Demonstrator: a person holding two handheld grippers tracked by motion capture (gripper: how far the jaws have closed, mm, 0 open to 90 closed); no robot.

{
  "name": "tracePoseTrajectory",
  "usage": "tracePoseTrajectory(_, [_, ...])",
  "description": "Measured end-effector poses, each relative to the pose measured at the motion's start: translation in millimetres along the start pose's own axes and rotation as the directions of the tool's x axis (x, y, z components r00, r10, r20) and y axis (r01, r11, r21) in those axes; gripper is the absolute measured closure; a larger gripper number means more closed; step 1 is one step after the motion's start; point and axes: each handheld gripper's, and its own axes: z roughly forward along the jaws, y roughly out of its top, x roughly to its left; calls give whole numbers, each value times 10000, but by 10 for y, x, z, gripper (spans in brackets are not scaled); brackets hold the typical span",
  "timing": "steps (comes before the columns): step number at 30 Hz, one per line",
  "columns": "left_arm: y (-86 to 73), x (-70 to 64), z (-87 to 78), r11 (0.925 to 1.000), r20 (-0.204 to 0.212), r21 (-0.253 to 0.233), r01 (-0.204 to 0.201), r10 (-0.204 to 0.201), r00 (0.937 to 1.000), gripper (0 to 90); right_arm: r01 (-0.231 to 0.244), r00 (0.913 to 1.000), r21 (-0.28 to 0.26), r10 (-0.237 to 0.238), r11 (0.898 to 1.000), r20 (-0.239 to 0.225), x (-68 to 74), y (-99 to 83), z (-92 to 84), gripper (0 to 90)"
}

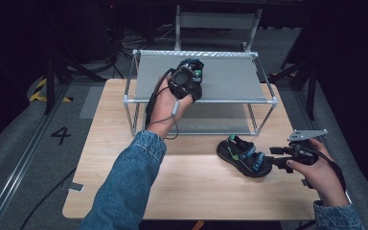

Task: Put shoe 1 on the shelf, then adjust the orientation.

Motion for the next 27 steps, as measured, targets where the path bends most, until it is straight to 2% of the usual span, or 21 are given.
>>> tracePoseTrajectory(7, [-12,7,8,10000,143,-53,10,-10,9999,821,-4,10000,-4,4,10000,-3,-1,-3,2,459])
tracePoseTrajectory(9, [-29,-16,5,9999,201,-118,20,-18,9998,763,-20,10000,4,20,10000,22,-5,-9,1,459])
tracePoseTrajectory(13, [-68,-42,-38,9999,640,-145,93,-84,9979,707,-48,10000,14,48,10000,41,-4,-27,-11,457])
tracePoseTrajectory(15, [-101,-59,-83,9997,704,-233,2,14,9975,688,-110,9999,25,110,9999,87,-15,-43,-26,456])
tracePoseTrajectory(18, [-164,-86,-171,9992,647,-353,-213,235,9976,654,-211,9996,27,211,9998,173,-20,-64,-50,455])
tracePoseTrajectory(21, [-266,-100,-278,9983,656,-463,-351,381,9971,657,-223,9995,57,221,9997,226,1,-72,-59,455])
tracePoseTrajectory(24, [-388,-98,-371,9973,719,-641,-362,408,9966,652,-156,9997,80,154,9998,178,24,-50,-57,454])
tracePoseTrajectory(27, [-522,-77,-446,9966,592,-700,-435,477,9971,596,43,9996,156,-47,9999,269,46,1,-45,449])
